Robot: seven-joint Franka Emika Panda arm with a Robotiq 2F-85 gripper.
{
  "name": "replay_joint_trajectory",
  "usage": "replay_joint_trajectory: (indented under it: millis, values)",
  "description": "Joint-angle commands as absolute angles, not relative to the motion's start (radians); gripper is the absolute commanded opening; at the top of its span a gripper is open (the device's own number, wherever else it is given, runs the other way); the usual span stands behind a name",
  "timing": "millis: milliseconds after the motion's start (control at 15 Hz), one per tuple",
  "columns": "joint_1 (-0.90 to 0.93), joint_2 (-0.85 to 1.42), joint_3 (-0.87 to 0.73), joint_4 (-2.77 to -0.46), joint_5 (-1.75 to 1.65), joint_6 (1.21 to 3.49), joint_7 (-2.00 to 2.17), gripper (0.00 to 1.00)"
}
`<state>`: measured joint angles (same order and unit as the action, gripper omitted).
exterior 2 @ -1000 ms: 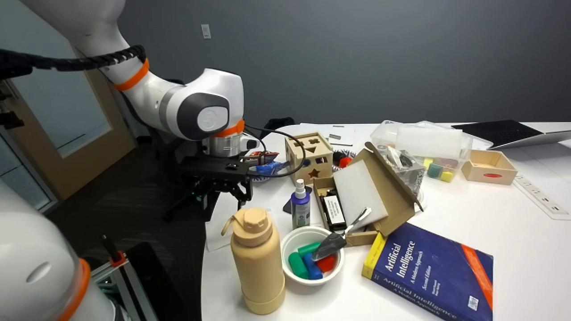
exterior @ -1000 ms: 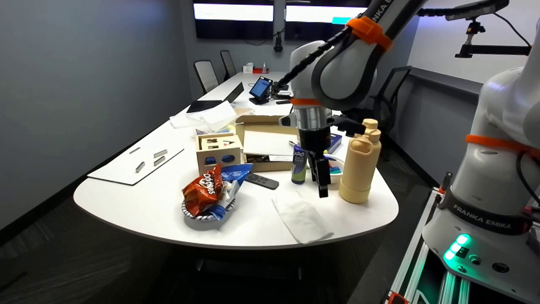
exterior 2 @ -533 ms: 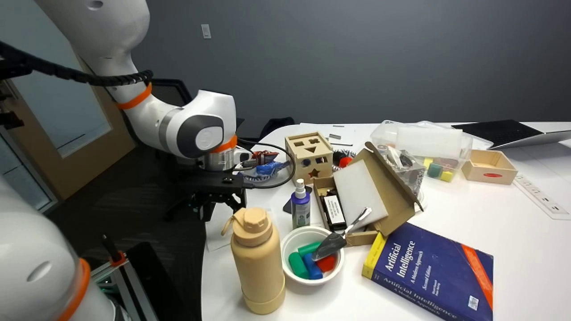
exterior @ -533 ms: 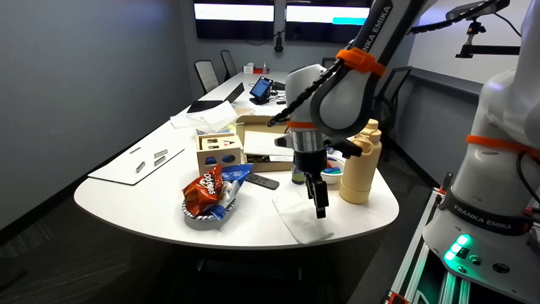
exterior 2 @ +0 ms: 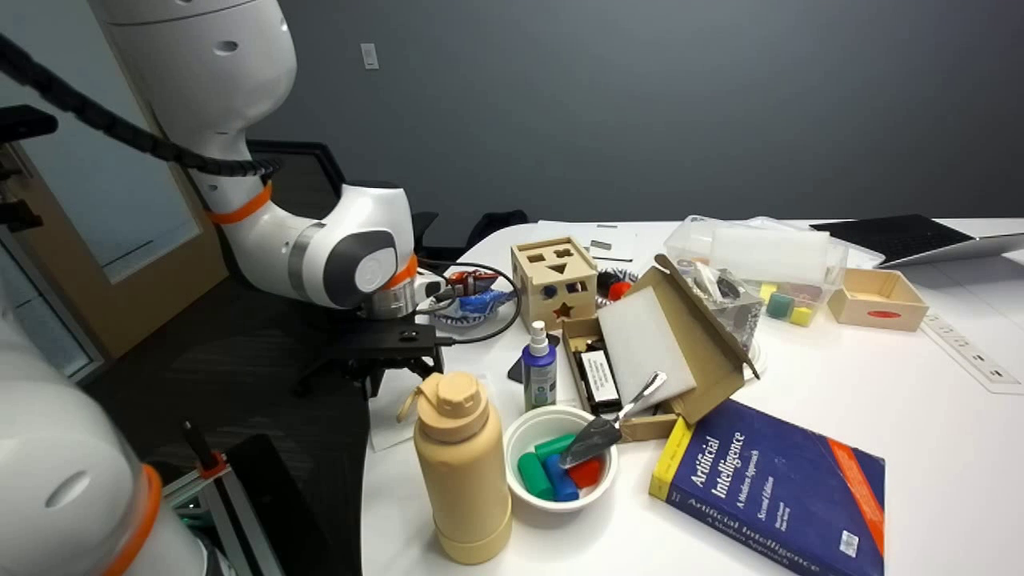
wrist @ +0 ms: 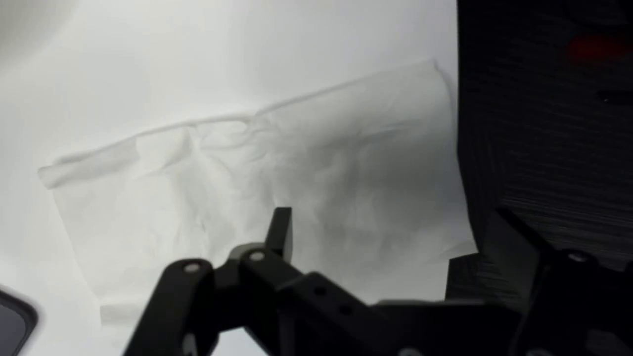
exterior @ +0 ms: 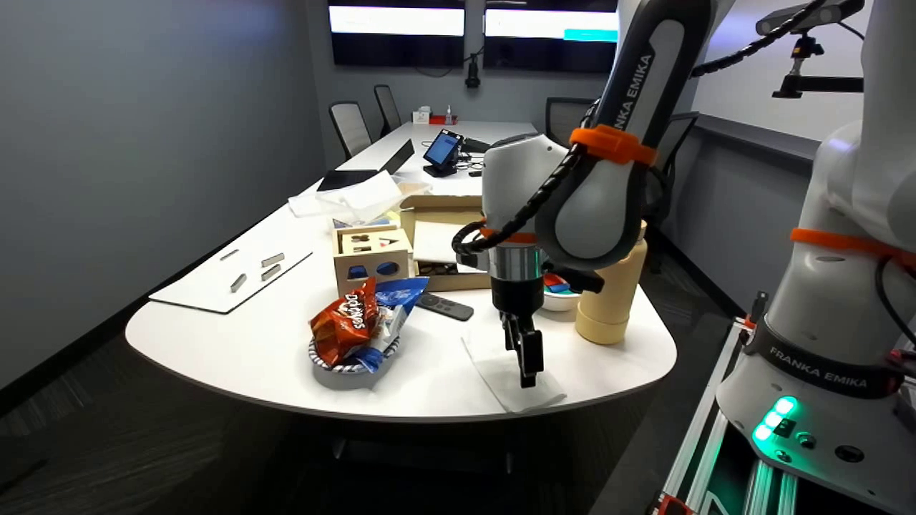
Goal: Wipe the table using the napkin
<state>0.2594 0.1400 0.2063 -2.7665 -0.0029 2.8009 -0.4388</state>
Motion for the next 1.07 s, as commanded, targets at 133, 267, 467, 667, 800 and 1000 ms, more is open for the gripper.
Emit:
replay_joint_trajectory:
  millis: [133, 267, 467, 667, 800, 1000]
  values:
    - [0.297, 0.174, 0.109, -2.761, -0.283, 2.905, -0.261, 1.00]
    - [0.329, 0.186, 0.044, -2.753, -0.418, 2.927, -0.179, 1.00]
    - [0.368, 0.214, -0.023, -2.738, -0.542, 2.943, -0.089, 1.00]
    - [0.399, 0.237, -0.059, -2.733, -0.601, 2.952, -0.035, 0.74]
    - [0.421, 0.249, -0.079, -2.731, -0.629, 2.958, -0.002, 0.58]
    - [0.452, 0.268, -0.115, -2.731, -0.665, 2.973, 0.044, 0.35]
